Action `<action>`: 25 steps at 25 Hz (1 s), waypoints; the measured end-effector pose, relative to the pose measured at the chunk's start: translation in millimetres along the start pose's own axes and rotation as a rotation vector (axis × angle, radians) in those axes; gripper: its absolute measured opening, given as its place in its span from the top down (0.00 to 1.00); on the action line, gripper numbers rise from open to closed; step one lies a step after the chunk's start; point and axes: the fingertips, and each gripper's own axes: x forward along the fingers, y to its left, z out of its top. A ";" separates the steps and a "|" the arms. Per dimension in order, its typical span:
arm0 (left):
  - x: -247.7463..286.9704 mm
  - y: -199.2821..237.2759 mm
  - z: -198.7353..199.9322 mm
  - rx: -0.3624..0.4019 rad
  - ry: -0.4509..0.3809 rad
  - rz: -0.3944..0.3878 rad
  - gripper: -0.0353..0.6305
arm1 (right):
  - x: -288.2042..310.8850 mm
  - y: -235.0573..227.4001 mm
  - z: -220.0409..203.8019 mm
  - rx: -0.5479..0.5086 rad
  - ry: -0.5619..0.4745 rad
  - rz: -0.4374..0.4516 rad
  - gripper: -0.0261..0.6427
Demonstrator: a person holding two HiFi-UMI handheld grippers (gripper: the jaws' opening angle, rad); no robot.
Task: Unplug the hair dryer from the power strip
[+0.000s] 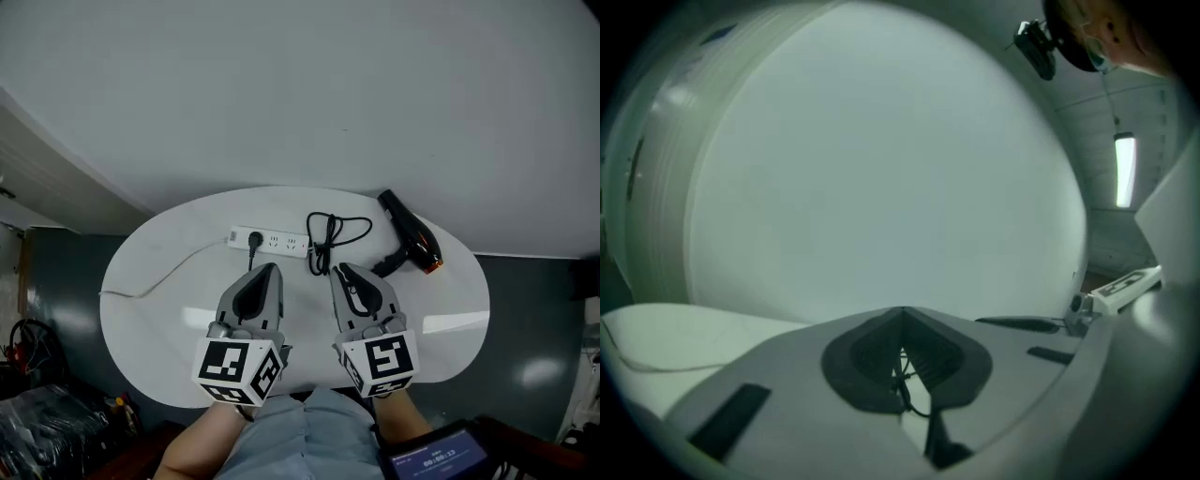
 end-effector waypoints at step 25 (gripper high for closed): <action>-96.5 -43.3 88.0 0.258 -0.337 -0.025 0.95 | -75.1 69.6 104.4 -0.163 -0.314 -0.053 0.96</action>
